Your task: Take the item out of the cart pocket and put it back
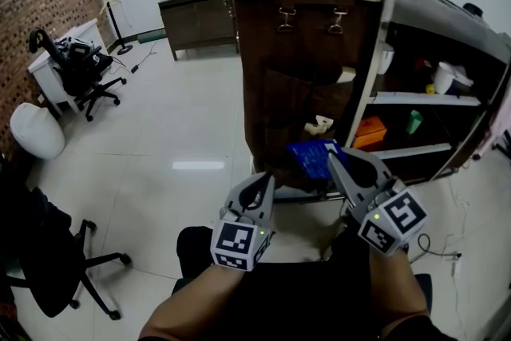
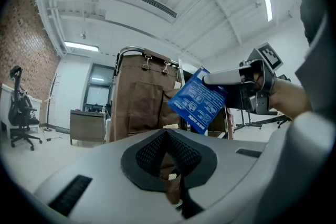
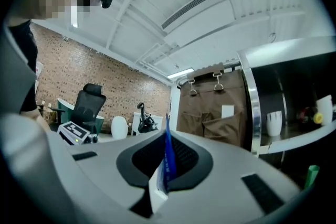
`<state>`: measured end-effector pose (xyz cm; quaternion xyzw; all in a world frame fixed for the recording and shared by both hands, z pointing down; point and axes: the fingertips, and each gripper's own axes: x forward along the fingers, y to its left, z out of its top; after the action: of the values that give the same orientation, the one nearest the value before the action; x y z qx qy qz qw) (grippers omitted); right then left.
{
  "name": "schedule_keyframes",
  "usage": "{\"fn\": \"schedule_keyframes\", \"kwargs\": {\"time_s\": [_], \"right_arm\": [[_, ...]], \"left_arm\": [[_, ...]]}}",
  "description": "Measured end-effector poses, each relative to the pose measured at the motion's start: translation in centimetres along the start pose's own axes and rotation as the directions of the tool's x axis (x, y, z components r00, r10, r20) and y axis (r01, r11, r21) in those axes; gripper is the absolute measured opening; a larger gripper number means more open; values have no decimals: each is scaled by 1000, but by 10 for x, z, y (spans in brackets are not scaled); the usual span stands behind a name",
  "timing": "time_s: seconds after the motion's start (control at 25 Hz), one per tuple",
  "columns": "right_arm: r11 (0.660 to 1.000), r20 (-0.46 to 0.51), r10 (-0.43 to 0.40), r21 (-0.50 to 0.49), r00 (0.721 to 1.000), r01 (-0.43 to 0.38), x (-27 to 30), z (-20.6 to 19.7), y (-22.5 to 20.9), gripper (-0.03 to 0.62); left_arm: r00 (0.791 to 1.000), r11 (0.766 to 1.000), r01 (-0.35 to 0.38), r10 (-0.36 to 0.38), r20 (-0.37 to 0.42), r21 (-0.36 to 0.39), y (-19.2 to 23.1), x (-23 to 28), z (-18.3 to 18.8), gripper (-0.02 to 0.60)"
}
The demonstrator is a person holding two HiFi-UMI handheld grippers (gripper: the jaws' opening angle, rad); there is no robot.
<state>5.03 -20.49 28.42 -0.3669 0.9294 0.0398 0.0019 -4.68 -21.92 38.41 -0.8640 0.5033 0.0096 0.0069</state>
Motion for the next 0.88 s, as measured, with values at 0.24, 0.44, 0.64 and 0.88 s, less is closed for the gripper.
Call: {"fn": "schedule_keyframes", "kwargs": {"time_s": [0.24, 0.44, 0.64, 0.88], "right_arm": [[1000, 55, 2, -21, 998, -1, 0, 36, -5, 25], [998, 107, -4, -65, 994, 11, 3, 66, -11, 26], [993, 134, -13, -112, 991, 28, 11, 93, -20, 25], [978, 162, 0, -206, 987, 34, 29, 136, -25, 25]], "left_arm": [[1000, 1000, 2, -2, -4, -6, 0, 0, -2, 0], [1000, 1000, 8, -8, -10, -15, 0, 0, -4, 0], [1000, 1000, 8, -8, -15, -25, 0, 1, -4, 0], [1000, 999, 20, -20, -18, -29, -3, 3, -5, 0]]}}
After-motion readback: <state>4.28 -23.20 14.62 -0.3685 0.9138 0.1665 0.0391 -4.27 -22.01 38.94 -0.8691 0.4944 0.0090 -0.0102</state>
